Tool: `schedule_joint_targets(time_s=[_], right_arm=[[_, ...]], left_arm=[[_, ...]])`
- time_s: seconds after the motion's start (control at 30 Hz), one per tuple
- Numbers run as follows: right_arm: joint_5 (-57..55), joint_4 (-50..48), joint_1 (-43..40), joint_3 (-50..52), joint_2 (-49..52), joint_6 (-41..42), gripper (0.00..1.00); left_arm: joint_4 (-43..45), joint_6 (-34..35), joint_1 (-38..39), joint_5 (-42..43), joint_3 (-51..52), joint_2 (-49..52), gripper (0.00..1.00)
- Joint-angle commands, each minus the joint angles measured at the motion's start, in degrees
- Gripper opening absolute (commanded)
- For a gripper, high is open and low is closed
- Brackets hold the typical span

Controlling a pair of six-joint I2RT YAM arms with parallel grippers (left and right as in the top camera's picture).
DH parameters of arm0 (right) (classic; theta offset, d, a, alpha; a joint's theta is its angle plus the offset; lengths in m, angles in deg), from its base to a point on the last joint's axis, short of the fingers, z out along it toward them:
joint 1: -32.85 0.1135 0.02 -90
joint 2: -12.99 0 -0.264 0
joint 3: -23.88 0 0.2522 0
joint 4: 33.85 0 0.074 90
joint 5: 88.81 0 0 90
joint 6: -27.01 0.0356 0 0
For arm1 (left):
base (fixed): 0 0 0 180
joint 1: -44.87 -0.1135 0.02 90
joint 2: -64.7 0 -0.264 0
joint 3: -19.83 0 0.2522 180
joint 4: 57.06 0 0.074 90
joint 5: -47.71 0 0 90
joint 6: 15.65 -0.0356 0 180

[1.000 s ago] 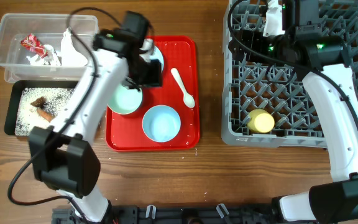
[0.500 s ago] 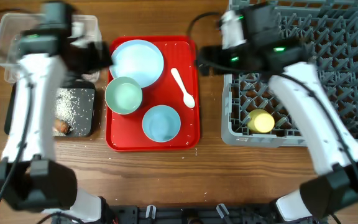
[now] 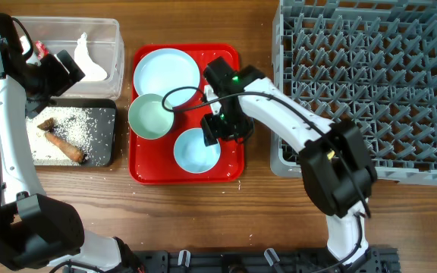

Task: Sort waste into correct bins and load items into the dishwasher rack
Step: 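Grasp the light-blue bowl with the right gripper and lift it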

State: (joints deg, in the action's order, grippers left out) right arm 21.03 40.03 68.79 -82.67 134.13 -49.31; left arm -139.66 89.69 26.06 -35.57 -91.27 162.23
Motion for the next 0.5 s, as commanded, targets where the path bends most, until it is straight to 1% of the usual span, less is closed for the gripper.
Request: schedule_joint_targets(time_s=[0.0, 0.03, 0.07, 0.1, 0.23, 0.33, 0.4, 0.47], right_arm=[[-0.7, 0.2, 0.2, -0.5, 4.4, 0.5, 0.35], [-0.3, 0.5, 0.1, -0.5, 4.9, 0.5, 0.23], [-0.2, 0.5, -0.2, -0.5, 4.9, 0.6, 0.06], [-0.3, 0.4, -0.5, -0.5, 4.8, 1.5, 0.04], [-0.3, 0.7, -1.1, -0.6, 3.3, 2.0, 0.04], [-2.1, 2.4, -2.4, -2.3, -2.2, 1.9, 0.04], [-7.4, 3.8, -4.5, -4.8, -7.5, 2.0, 0.04], [-16.9, 4.4, -7.5, -7.7, -14.1, 4.8, 0.04]], left_arm=[[0.0, 0.1, -0.2, -0.2, -0.5, -0.3, 1.0], [0.0, 0.1, -0.2, -0.2, -0.5, -0.3, 1.0], [0.0, 0.1, -0.2, -0.2, -0.5, -0.3, 1.0], [0.0, 0.1, -0.2, -0.2, -0.5, -0.3, 1.0], [0.0, 0.1, -0.2, -0.2, -0.5, -0.3, 1.0], [0.0, 0.1, -0.2, -0.2, -0.5, -0.3, 1.0], [0.0, 0.1, -0.2, -0.2, -0.5, -0.3, 1.0], [0.0, 0.1, -0.2, -0.2, -0.5, -0.3, 1.0]])
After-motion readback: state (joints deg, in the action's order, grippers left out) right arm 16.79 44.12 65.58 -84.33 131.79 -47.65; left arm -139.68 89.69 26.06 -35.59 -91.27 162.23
